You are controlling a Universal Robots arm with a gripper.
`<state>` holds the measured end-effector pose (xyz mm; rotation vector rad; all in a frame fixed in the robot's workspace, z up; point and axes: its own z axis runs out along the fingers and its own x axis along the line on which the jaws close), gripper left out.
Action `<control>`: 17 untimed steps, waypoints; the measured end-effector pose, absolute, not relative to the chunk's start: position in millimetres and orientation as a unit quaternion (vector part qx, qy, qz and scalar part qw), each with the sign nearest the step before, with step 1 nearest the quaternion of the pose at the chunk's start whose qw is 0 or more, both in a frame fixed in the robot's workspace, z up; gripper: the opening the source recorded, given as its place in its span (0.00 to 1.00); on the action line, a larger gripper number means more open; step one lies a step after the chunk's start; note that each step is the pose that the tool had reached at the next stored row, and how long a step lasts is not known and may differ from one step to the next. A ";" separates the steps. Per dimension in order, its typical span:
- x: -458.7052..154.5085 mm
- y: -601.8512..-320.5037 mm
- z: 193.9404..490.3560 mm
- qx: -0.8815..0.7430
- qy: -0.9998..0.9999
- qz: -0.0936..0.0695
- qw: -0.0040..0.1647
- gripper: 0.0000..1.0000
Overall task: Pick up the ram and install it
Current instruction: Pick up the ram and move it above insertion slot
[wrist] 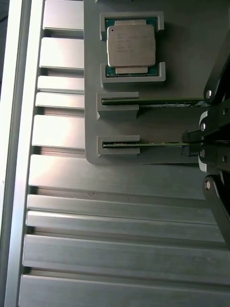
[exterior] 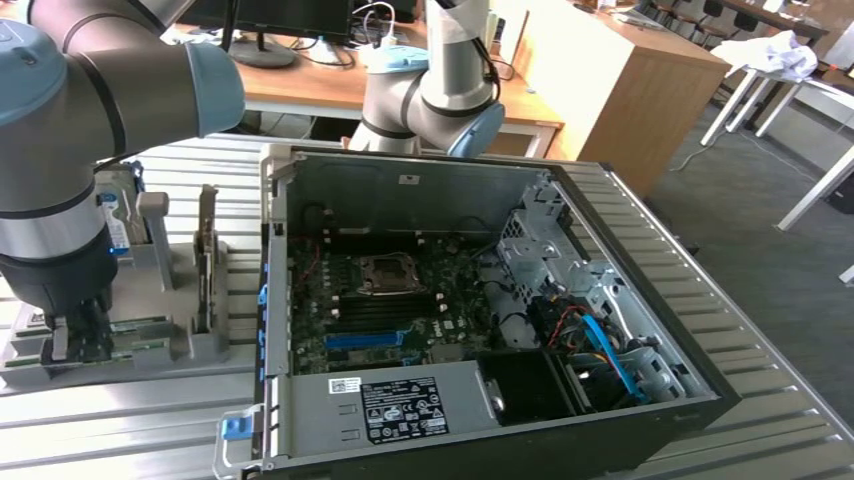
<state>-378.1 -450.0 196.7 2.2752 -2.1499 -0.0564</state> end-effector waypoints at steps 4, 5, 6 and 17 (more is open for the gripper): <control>-378.1 -450.0 199.0 0.727 -0.687 -0.018 0.005 0.13; -378.1 -450.0 199.7 0.727 -0.687 -0.018 0.005 0.13; -378.1 -450.0 200.6 0.727 -0.687 -0.018 0.005 0.13; -378.1 -450.0 210.1 0.727 -0.687 -0.018 0.005 0.13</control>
